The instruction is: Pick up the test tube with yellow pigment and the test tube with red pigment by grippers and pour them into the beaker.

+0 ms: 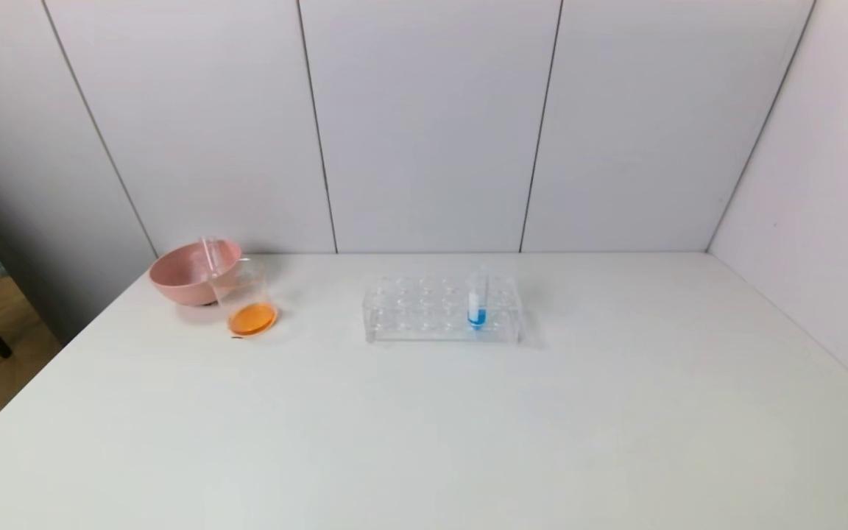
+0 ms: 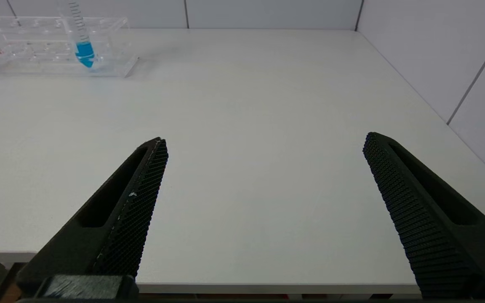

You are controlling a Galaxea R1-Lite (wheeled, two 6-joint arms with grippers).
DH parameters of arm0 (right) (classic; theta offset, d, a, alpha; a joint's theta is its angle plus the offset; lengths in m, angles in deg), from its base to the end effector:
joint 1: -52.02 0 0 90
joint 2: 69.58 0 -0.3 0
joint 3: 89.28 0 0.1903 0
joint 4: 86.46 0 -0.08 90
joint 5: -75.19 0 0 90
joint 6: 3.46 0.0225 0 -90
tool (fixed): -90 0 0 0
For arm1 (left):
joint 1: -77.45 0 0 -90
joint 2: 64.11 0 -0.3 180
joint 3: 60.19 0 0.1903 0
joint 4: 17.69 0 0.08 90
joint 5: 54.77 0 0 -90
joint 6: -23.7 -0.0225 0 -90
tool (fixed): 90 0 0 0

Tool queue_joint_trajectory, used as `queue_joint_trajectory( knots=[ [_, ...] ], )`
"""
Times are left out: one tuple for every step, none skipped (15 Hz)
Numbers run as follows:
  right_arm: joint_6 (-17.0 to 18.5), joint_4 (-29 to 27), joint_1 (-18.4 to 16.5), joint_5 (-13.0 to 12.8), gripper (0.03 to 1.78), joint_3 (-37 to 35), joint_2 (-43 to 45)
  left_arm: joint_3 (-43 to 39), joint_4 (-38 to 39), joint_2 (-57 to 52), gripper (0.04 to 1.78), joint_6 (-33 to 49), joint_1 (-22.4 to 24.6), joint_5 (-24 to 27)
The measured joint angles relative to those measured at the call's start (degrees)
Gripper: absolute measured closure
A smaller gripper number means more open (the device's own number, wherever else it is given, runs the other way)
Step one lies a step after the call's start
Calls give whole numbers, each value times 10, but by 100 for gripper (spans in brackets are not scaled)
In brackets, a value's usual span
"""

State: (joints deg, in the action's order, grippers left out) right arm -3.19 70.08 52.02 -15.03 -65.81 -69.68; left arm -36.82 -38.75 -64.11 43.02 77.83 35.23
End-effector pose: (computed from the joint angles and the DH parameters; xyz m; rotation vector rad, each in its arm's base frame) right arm -0.0228 -0.0001 0.0758 0.0047 0.0016 -0.0038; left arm -0.0229 -0.0002 0.0796 -0.3370 -0.0411 -0.0002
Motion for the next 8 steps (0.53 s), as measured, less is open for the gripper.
queue_joint_trajectory(
  knots=[
    [0,0,0,0,11,0,0,0,0,0,6,12,0,0],
    [0,0,0,0,11,0,0,0,1,0,6,30,0,0],
    [0,0,0,0,11,0,0,0,4,0,6,55,0,0],
    [0,0,0,0,11,0,0,0,8,0,6,86,0,0],
    [0,0,0,0,11,0,0,0,15,0,6,116,0,-1],
    [0,0,0,0,11,0,0,0,22,0,6,147,0,-1],
    [0,0,0,0,11,0,0,0,25,0,6,171,0,-1],
    [0,0,0,0,11,0,0,0,25,0,6,172,0,0]
  ],
)
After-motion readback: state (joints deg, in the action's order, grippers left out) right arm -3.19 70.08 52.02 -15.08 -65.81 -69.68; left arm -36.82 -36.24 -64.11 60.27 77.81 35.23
